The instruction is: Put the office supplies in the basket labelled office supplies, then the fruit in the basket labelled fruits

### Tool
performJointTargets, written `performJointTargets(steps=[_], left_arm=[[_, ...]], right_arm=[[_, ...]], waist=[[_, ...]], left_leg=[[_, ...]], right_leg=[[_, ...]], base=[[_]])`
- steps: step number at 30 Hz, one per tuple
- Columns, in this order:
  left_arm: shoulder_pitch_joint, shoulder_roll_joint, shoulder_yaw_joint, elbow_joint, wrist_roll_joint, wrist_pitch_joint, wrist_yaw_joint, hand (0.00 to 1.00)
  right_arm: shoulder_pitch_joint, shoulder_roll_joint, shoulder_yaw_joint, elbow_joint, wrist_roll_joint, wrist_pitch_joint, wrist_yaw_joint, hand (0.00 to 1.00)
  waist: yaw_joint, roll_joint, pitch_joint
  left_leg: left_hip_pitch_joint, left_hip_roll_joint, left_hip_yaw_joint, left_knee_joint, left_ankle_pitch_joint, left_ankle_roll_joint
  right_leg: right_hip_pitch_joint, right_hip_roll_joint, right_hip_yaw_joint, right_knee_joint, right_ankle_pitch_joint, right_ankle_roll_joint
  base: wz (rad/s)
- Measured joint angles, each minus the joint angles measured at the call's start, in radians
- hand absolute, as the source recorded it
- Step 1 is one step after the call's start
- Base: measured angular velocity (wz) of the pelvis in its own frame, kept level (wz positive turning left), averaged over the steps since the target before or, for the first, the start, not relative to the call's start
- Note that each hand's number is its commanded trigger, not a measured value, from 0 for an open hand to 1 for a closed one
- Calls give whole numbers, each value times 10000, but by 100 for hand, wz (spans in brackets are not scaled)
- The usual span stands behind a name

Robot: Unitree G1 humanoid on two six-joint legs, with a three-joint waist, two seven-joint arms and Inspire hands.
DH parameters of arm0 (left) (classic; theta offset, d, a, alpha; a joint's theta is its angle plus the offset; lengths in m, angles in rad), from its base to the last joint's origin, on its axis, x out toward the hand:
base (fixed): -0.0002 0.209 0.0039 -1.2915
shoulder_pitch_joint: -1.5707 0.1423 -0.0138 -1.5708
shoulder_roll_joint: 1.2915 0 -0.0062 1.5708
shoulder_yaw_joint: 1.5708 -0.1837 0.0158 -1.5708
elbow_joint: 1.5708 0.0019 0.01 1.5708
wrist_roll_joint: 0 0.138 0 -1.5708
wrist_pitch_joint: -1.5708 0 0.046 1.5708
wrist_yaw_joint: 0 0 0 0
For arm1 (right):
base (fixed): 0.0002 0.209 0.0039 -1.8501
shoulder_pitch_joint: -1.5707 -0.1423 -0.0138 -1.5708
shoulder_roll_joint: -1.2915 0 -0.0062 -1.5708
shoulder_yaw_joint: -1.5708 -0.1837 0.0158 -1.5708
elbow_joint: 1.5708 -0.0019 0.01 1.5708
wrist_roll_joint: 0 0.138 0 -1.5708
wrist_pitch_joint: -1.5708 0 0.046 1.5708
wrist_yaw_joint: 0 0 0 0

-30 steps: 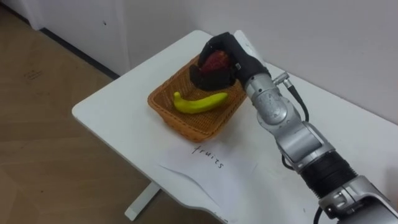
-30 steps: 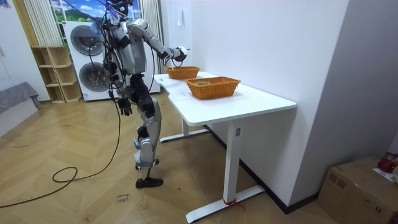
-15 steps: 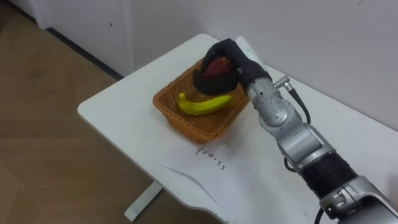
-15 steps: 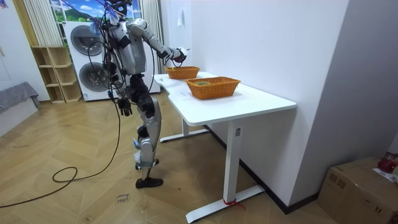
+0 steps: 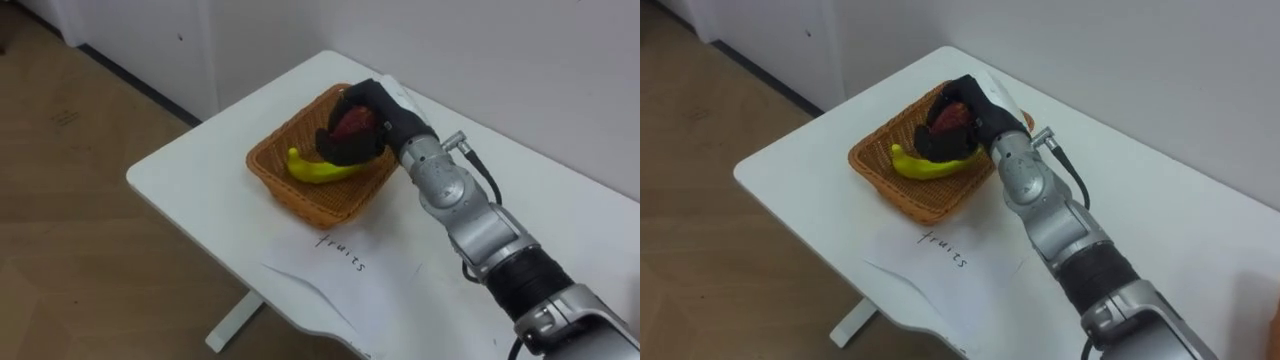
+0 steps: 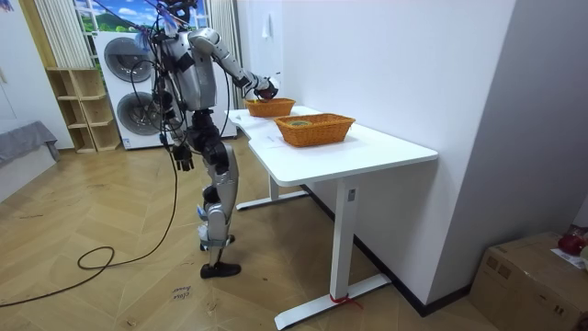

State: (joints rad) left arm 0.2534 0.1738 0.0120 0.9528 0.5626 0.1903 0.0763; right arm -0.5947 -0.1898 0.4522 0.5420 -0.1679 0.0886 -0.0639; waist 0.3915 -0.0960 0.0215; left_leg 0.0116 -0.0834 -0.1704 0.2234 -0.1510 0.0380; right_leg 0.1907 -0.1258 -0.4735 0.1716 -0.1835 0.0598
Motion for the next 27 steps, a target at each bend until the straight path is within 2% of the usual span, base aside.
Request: performJointTargets(steps=[7,13,17,23,24,25,26,27], left_arm=[[12,-4,49,8,0,0,-1,0],[86,-31,86,-1,2,14,0,0],[84,-48,225,-23,-5,18,0,0],[80,-97,238,-39,-5,8,0,0],[78,-96,239,-39,-4,8,0,0],[81,-96,240,-39,-2,8,0,0],[83,-94,239,-38,-2,8,0,0],[82,-85,236,-40,1,8,0,0]], right_arm=[[31,2,-2,3,7,0,26,100],[527,4,-9,1,-33,35,50,100],[560,-1,-41,3,-279,94,130,100],[565,3,-40,65,-347,94,141,98],[565,4,-40,95,-347,94,142,79],[573,6,-40,107,-347,101,142,56],[577,9,-39,111,-347,104,143,17],[578,10,-36,146,-349,105,152,0]], waist=[[4,-16,-11],[5,-44,-30],[-18,-72,-50],[-12,-121,-83],[-11,-123,-82],[-5,-124,-81],[-4,-129,-78],[5,-148,-70]], left_leg=[[7,-11,1,-2,0,2],[-11,-8,-55,5,2,9],[-19,-20,-76,7,9,21],[-11,-124,-121,4,33,61],[-11,-135,-127,3,40,72],[-10,-143,-128,1,44,81],[-9,-148,-129,-1,46,85],[-10,-152,-141,-4,49,91]], right_leg=[[13,-5,-20,3,0,0],[13,-34,-68,11,-1,3],[10,-47,-77,19,-4,7],[29,-99,-87,36,-22,43],[30,-108,-86,38,-17,53],[29,-117,-91,39,-10,65],[29,-123,-104,39,-7,69],[29,-129,-110,39,-4,75]], base=[[0],[0],[0],[1],[0],[0],[0],[0]])
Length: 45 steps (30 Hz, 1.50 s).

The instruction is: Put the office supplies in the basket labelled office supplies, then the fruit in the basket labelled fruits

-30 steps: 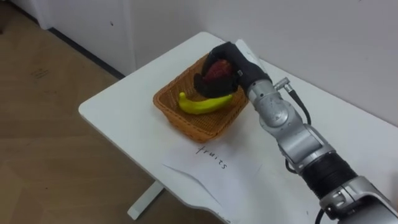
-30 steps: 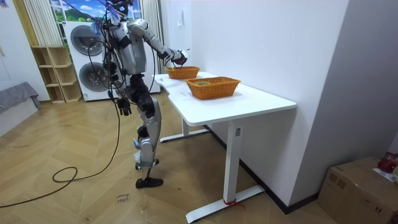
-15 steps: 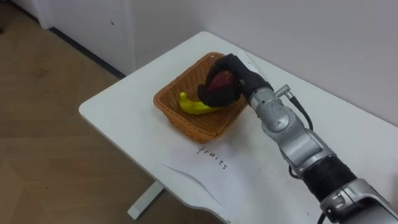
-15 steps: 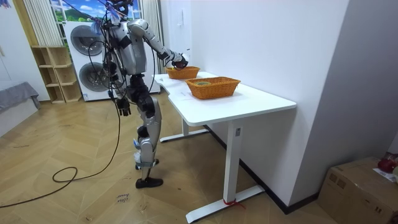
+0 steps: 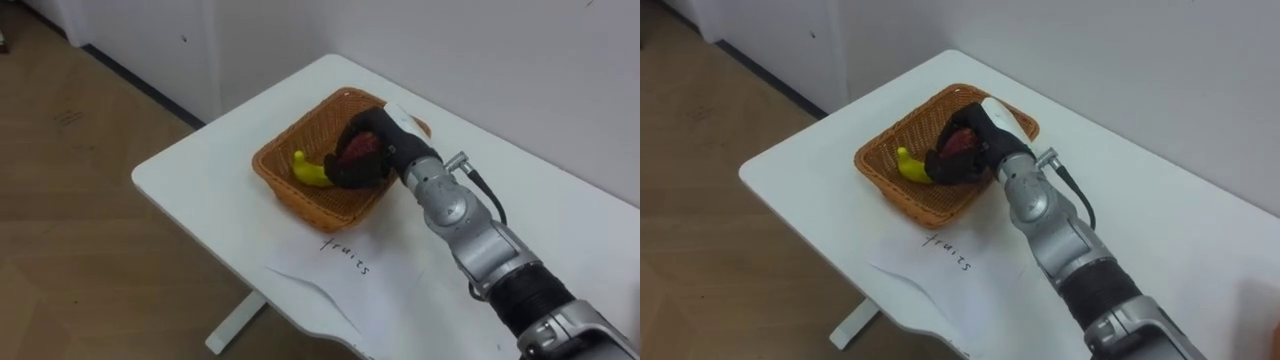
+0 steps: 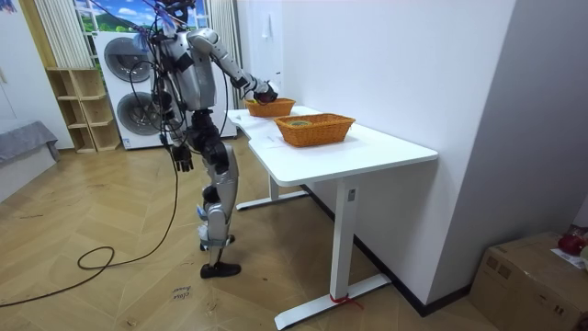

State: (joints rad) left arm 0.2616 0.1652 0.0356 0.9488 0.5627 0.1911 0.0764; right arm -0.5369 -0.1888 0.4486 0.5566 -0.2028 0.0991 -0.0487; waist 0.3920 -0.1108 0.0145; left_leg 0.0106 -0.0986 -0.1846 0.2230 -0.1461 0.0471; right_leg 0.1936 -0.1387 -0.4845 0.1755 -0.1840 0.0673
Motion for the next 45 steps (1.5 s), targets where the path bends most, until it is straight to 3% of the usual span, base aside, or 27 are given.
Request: performJointTargets(steps=[5,40,45], left_arm=[[0,34,-6,-8,-3,-4,5,0],[-24,38,-27,-92,-10,-61,-12,0],[-23,33,-14,-75,-1,-171,-12,0]], right_arm=[[3,6,0,325,-6,-1,92,0],[69,18,8,406,-366,-6,89,0],[68,20,-47,380,-384,-125,79,0]], waist=[[10,-152,23],[6,-153,27],[11,-174,20]], left_leg=[[-24,-13,-83,17,-6,12],[-135,-19,-104,186,-53,73],[-145,-18,-103,179,-52,73]], right_leg=[[15,-8,-67,-2,8,15],[10,-30,-120,-9,36,63],[-10,-12,32,-19,36,63]], base=[[4],[0],[0]])
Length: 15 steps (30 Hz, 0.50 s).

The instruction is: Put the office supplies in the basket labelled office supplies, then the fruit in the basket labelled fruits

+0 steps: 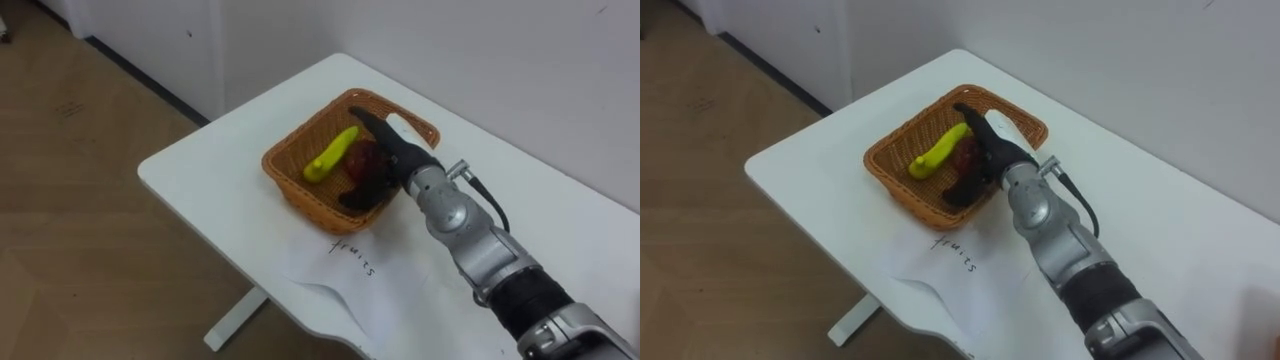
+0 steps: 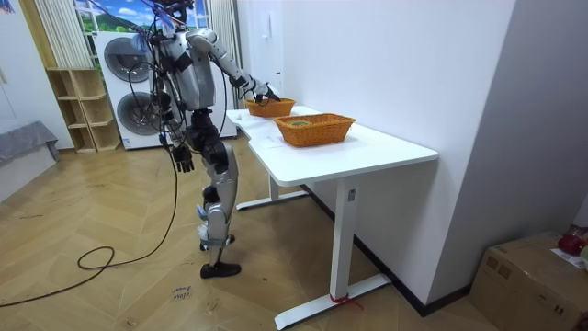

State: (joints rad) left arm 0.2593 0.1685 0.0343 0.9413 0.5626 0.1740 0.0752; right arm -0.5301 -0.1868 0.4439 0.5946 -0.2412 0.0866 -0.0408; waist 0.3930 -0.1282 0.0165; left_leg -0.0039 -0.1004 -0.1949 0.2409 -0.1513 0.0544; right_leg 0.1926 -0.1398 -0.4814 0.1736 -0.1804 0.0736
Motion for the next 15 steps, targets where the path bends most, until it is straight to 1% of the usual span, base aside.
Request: performJointTargets(steps=[1,3,5,7,10,11,13,15], left_arm=[[-24,2,26,27,11,-4,1,0],[-41,-1,29,29,12,-3,3,0],[-44,0,37,34,11,-3,14,0],[-89,5,37,14,9,-2,31,0],[-156,14,21,-10,-12,-1,94,0],[-158,12,13,-10,-13,-5,122,0],[-152,5,9,-9,-13,-56,370,0],[-165,-3,11,-9,-11,-73,530,0]], right_arm=[[0,0,-71,-51,-37,-7,-6,0],[0,0,-303,-118,-43,-23,-32,0],[0,-13,-479,-252,-33,-27,-180,0],[0,-23,-735,-530,-13,-29,-354,0],[-2,-72,-779,-1081,8,-49,-592,0],[-1,-72,-779,-1157,69,-66,-636,0],[-1,-73,-832,-1432,390,-148,-811,0],[0,-72,-1052,-1617,540,-245,-877,0]], waist=[[-3,-10,1],[-2,-7,4],[-6,8,14],[-43,29,27],[-81,48,28],[-101,57,27],[-321,84,39],[-388,108,53]], left_leg=[[-13,0,1,-1,0,0],[-9,4,28,-1,0,0],[0,7,71,-7,0,0],[-16,10,101,-6,-1,2],[-21,17,173,-21,-1,3],[-9,12,179,-22,-1,4],[5,4,170,-8,-4,12],[1,6,172,-9,-5,16]], right_leg=[[-16,12,138,-15,0,0],[-31,12,221,-15,1,1],[-47,16,400,-18,1,1],[-80,17,455,-21,1,1],[-150,25,578,-17,2,1],[-141,22,574,-14,3,2],[-88,9,519,-14,6,8],[-105,3,513,-21,10,15]], base=[[0],[-2],[-6],[-6],[-10],[-3],[7],[0]])
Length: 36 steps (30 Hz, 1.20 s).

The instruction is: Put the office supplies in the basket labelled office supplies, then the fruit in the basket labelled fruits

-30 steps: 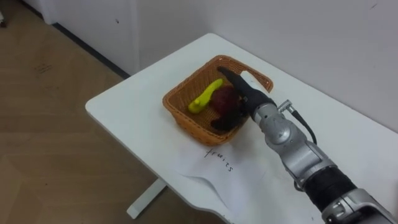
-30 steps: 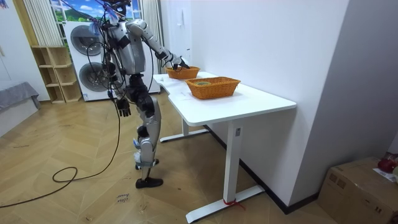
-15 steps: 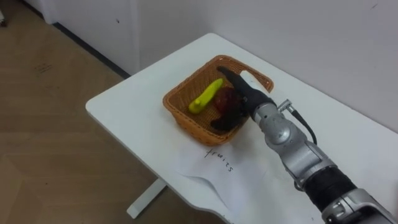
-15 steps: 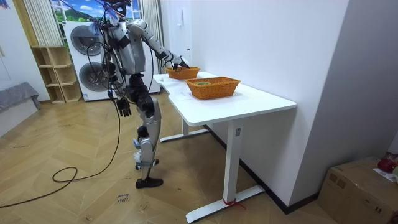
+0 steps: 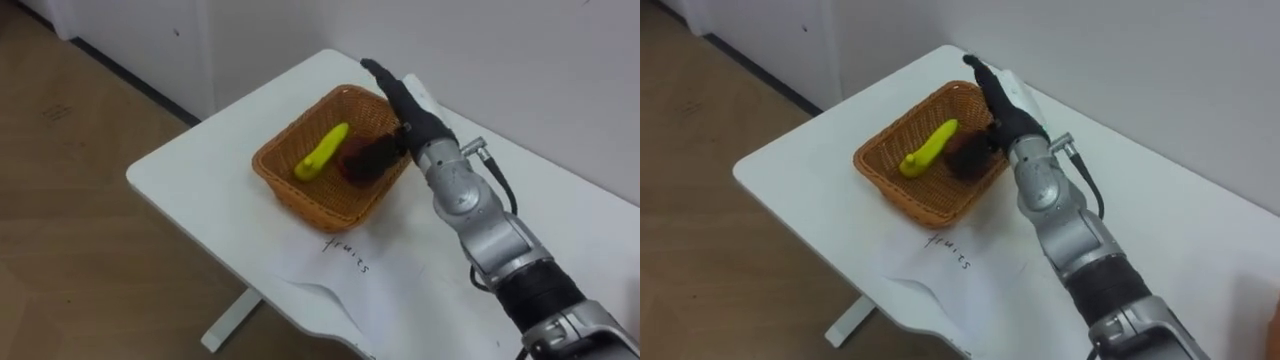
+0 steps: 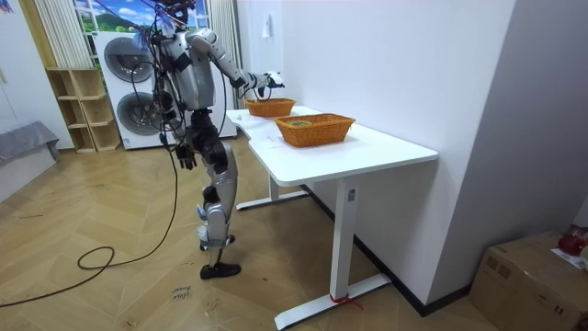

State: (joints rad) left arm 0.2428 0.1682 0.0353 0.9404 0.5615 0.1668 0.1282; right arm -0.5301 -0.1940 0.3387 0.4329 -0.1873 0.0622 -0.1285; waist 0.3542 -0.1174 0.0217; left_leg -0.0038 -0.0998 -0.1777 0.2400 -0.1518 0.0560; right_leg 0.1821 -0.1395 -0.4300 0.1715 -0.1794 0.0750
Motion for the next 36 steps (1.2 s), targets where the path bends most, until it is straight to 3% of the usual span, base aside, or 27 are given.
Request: performJointTargets(steps=[6,8,10,12,19,25,30,31,36], left_arm=[[24,-31,11,-120,-2,-23,-2,0],[17,-48,10,-206,-2,-72,-1,0],[14,-48,8,-206,-3,-77,-2,0],[25,-58,8,-207,1,-78,-1,0],[287,-101,21,-152,-11,-74,-83,0],[282,-195,39,45,-14,-234,-32,0],[248,-253,174,212,-12,-251,-27,0],[239,-256,200,266,-12,-247,-27,0],[245,-258,208,223,-11,-250,6,0]], right_arm=[[5,-212,-606,-799,256,-197,-590,0],[5,-292,-621,-960,235,-197,-672,0],[6,-414,-622,-1064,246,-226,-760,0],[6,-524,-713,-1144,263,-226,-779,0],[450,-849,-1633,-2557,572,-229,-817,0],[844,-868,-2152,-2862,645,-491,-1117,0],[1054,-953,-2818,-2861,810,-495,-1405,0],[1054,-1075,-2836,-2870,857,-495,-1453,0],[1077,-1458,-2845,-2961,866,-504,-1445,0]], waist=[[-304,86,-45],[-468,81,-97],[-626,104,-199],[-711,118,-221],[-1169,179,-210],[-1603,228,-168],[-1852,268,-155],[-1892,227,-196],[-2145,257,-229]], left_leg=[[-3,8,58,-9,3,5],[-10,9,83,-14,3,6],[10,17,131,-40,4,7],[82,38,196,-72,5,9],[323,84,407,-206,2,14],[418,181,676,-259,-9,21],[460,215,834,-265,-18,34],[483,241,927,-288,-19,35],[665,323,1243,-381,-15,36]], right_leg=[[-67,-4,41,6,6,8],[-76,-4,63,5,5,8],[-85,-7,77,7,5,9],[-82,-6,149,19,5,8],[-10,7,454,42,6,7],[-66,26,748,151,10,1],[-108,31,924,160,20,-11],[-171,41,1022,174,29,-25],[-198,83,1293,174,72,-43]], base=[[-2],[0],[-2],[-11],[-11],[-14],[-12],[-19],[-17]])
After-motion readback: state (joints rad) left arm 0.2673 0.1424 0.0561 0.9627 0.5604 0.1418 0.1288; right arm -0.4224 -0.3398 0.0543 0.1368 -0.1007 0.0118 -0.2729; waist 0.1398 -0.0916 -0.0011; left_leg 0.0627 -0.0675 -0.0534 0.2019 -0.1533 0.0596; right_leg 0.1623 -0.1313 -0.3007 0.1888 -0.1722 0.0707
